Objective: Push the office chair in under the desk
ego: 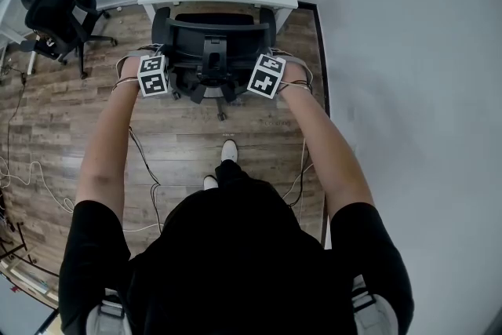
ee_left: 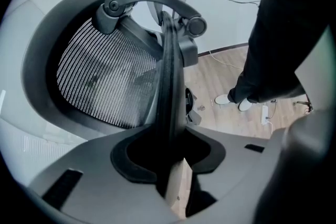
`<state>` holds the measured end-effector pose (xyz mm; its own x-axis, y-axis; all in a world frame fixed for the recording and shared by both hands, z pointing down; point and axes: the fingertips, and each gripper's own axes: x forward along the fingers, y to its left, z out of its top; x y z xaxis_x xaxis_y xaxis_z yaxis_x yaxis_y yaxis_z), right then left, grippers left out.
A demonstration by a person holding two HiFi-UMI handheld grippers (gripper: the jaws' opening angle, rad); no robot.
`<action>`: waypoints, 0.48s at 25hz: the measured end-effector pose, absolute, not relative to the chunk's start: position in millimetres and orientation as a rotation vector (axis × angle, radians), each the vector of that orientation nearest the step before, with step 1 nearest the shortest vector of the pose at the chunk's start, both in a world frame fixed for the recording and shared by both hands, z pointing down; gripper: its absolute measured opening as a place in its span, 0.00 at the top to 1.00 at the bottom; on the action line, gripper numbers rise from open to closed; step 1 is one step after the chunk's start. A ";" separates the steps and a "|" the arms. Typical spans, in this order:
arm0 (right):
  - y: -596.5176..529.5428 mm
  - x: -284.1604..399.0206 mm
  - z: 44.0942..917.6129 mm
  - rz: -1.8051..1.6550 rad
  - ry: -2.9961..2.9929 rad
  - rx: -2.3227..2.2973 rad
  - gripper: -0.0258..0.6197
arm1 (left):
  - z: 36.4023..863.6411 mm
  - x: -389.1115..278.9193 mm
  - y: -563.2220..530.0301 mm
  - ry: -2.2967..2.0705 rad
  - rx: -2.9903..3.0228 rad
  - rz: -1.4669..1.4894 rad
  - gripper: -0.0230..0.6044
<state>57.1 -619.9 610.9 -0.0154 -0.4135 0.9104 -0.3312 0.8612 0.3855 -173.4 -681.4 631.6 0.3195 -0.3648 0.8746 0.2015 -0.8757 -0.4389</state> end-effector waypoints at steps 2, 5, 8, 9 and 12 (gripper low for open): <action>-620.0 57.4 609.8 -0.076 -1.614 0.599 0.75 | 630.8 -173.4 -680.8 0.152 -2.114 -1.583 0.77; -622.6 57.2 606.4 -0.073 -1.612 0.601 0.75 | 627.8 -173.8 -682.2 0.162 -2.107 -1.579 0.78; -628.6 57.8 606.5 -0.069 -1.619 0.592 0.75 | 629.5 -173.1 -692.1 0.166 -2.095 -1.580 0.78; -629.6 57.8 607.2 -0.074 -1.620 0.592 0.75 | 630.5 -173.1 -694.6 0.166 -2.092 -1.578 0.78; -631.6 57.4 610.1 -0.097 -1.639 0.612 0.75 | 633.0 -172.0 -697.4 0.168 -2.088 -1.569 0.78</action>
